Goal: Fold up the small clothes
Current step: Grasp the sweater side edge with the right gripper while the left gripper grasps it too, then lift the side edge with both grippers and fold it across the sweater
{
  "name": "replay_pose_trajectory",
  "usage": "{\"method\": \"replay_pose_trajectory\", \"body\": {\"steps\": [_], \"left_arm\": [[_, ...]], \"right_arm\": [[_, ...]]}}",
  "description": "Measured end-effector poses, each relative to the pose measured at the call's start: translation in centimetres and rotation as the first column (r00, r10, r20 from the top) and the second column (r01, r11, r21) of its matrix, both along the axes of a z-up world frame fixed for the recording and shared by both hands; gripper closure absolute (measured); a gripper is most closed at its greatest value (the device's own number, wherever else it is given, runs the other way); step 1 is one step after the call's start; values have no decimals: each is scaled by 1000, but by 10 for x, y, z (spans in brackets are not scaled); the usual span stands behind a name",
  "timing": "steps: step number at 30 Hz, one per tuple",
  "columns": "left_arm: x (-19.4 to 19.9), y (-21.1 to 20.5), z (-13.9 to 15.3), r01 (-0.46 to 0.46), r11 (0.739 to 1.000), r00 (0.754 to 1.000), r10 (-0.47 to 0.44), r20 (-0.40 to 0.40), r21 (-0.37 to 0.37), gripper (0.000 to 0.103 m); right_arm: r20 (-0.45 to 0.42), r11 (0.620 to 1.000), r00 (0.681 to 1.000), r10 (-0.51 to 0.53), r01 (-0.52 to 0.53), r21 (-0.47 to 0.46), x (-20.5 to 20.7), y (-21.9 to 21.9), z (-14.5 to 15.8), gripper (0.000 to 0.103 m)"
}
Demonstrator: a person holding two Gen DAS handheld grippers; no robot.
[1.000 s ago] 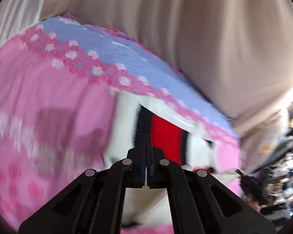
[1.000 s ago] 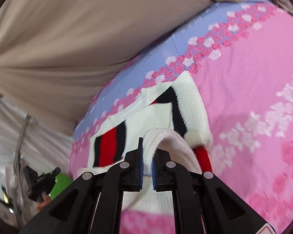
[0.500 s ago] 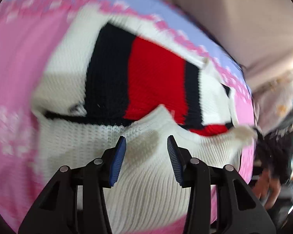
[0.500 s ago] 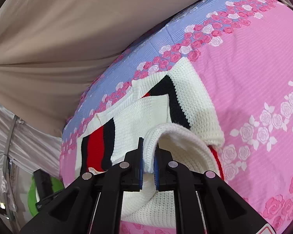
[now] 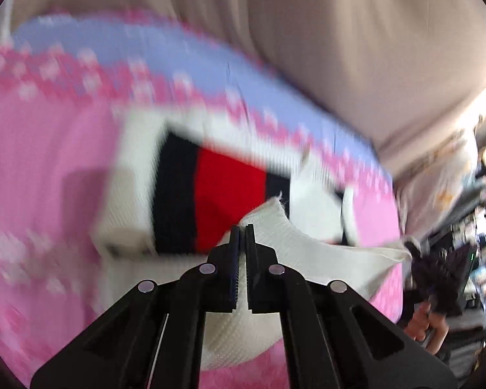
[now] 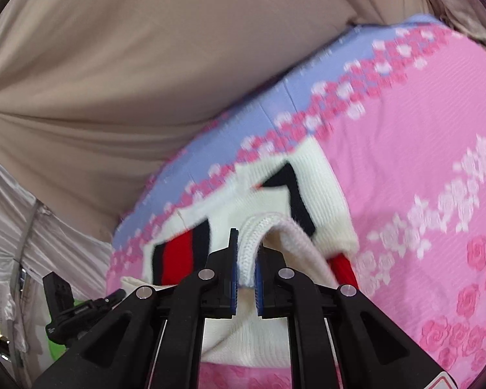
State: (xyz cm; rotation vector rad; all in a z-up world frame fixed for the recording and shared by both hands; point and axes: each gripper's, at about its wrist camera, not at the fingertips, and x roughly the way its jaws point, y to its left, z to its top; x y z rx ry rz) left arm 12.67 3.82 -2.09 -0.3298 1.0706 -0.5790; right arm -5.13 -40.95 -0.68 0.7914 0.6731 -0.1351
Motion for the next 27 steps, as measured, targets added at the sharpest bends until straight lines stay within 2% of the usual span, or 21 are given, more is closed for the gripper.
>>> {"method": "replay_pose_trajectory", "body": {"steps": [4,7,8,9,12,14,15,16,17,18,19,21,25,27], "left_arm": [[47,5,32,-74,997,992,74,100,-3,101],[87,-5,24,-113,993,988,108,108,42,101],[98,-11,16,-131,989,987,123,105,73,101],[108,-11,3,-141,986,987,133,86,94,100],[134,-15,-48,-175,975,981,184,-58,138,98],[131,-7,-58,-208,969,972,220,-85,134,99],[124,-1,-57,-215,971,972,223,-72,108,98],[118,4,-53,-211,973,974,217,-62,95,90],[113,9,-51,-208,973,975,214,-55,96,74],[107,12,-49,-210,972,975,216,-47,104,64],[101,15,-49,-218,969,974,224,-39,119,51],[95,12,-58,-201,969,976,211,-56,140,49],[98,-2,-88,-157,968,971,188,-150,198,50],[96,-7,-92,-156,965,971,189,-145,211,53]], "right_arm": [[48,999,999,25,-24,-23,47,-12,21,95],[20,998,998,58,-57,-12,95,-18,11,94],[-13,997,997,81,-81,-8,117,-19,1,94],[-57,995,993,102,-102,-6,135,-19,-11,90],[-194,993,975,108,-113,-18,171,-22,-46,88],[-206,996,975,82,-88,-22,168,-26,-46,86],[-177,996,981,73,-79,-28,160,-29,-40,78],[-153,996,987,54,-64,-60,146,-31,-31,57],[-143,994,989,35,-49,-93,134,-32,-25,46],[-134,991,991,24,-41,-126,123,-32,-22,38],[-138,987,990,20,-41,-154,113,-32,-22,38],[-202,981,979,12,-51,-185,100,-32,-34,38],[-287,983,957,32,-83,-165,100,-24,-67,38],[-310,979,949,60,-117,-169,109,-14,-76,41]]}}
